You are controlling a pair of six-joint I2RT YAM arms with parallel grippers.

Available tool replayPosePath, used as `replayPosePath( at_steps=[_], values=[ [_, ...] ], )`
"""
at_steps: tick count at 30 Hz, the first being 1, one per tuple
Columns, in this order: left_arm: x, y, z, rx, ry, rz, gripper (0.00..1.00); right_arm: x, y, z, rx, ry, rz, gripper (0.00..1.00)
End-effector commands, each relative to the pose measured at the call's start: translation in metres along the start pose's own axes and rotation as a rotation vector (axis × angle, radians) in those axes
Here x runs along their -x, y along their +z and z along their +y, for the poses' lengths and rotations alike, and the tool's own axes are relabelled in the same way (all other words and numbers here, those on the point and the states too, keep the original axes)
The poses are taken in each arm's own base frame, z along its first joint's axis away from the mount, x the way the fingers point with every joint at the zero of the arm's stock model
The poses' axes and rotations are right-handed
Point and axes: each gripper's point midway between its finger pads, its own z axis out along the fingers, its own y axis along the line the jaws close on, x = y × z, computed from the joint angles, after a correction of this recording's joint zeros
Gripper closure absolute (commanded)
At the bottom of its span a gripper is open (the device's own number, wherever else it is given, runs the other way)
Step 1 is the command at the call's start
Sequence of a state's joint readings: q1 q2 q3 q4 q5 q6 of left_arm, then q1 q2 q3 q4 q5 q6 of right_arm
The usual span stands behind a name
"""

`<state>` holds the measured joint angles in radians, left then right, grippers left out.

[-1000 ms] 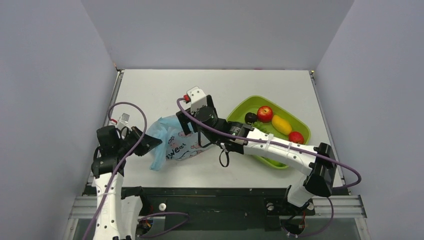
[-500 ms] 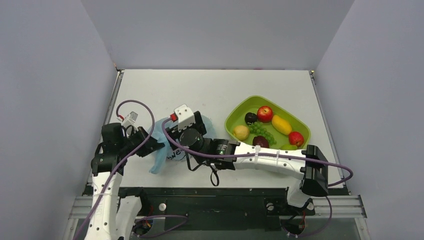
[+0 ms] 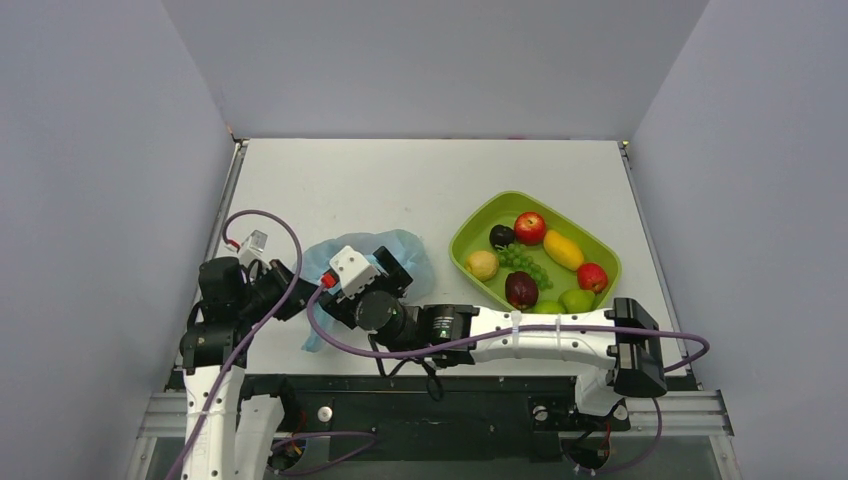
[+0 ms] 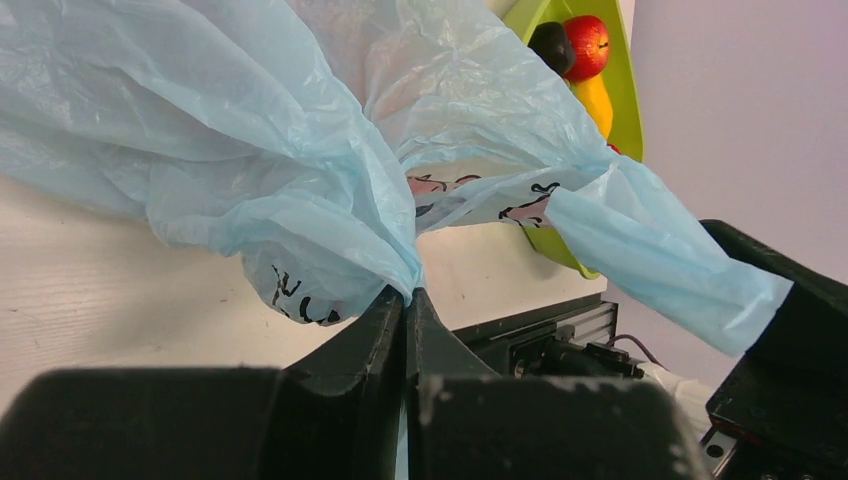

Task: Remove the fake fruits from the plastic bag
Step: Adjust the plastic bag at the center of the board.

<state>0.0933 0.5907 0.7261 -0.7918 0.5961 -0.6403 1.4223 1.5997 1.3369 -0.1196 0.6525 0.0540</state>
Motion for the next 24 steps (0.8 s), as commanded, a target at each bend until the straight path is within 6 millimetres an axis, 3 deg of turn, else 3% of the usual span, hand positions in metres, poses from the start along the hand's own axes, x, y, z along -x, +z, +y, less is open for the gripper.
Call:
replayPosePath(
  at_steps=[1,5,7,8,10,11,13,18,19,20,21,24],
  values=[
    [0.009,-0.004,-0.005,0.008,-0.007,-0.044,1.0,0.021,0.003,-0.036,-0.211,-0.061,-0.041,0.19],
    [0.015,-0.007,-0.01,0.011,-0.059,-0.072,0.98,0.02,0.017,-0.043,-0.3,-0.1,-0.045,0.23],
    [0.02,-0.011,-0.017,-0.005,-0.078,-0.106,0.86,0.022,0.023,-0.05,-0.329,-0.074,-0.056,0.27],
    [0.022,-0.012,-0.018,-0.007,-0.097,-0.117,0.75,0.024,0.027,-0.055,-0.337,-0.052,-0.064,0.3],
    [0.027,-0.018,-0.023,-0.009,-0.096,-0.154,0.67,0.031,0.033,-0.055,-0.299,-0.016,-0.087,0.5],
    [0.029,-0.02,-0.024,-0.004,-0.089,-0.166,0.65,0.034,0.035,-0.052,-0.256,-0.011,-0.099,0.73],
    [0.032,-0.025,-0.026,0.012,-0.064,-0.168,0.64,0.037,0.035,-0.062,-0.272,0.029,-0.107,0.99],
    [0.048,-0.043,-0.052,-0.011,0.059,-0.187,0.62,0.03,0.027,-0.087,-0.199,0.236,-0.115,1.0],
    [0.051,-0.043,-0.053,-0.006,0.099,-0.186,0.64,0.03,0.028,-0.083,-0.139,0.264,-0.117,1.0],
    [0.056,-0.05,-0.062,-0.015,0.137,-0.197,0.64,0.026,0.029,-0.095,-0.137,0.32,-0.109,1.0],
    [0.059,-0.048,-0.061,0.0,0.172,-0.177,0.65,0.024,0.031,-0.093,-0.089,0.345,-0.103,1.0],
    [0.056,-0.04,-0.065,0.067,0.227,-0.069,0.65,0.017,0.037,-0.115,-0.072,0.457,-0.086,1.0]
  ],
)
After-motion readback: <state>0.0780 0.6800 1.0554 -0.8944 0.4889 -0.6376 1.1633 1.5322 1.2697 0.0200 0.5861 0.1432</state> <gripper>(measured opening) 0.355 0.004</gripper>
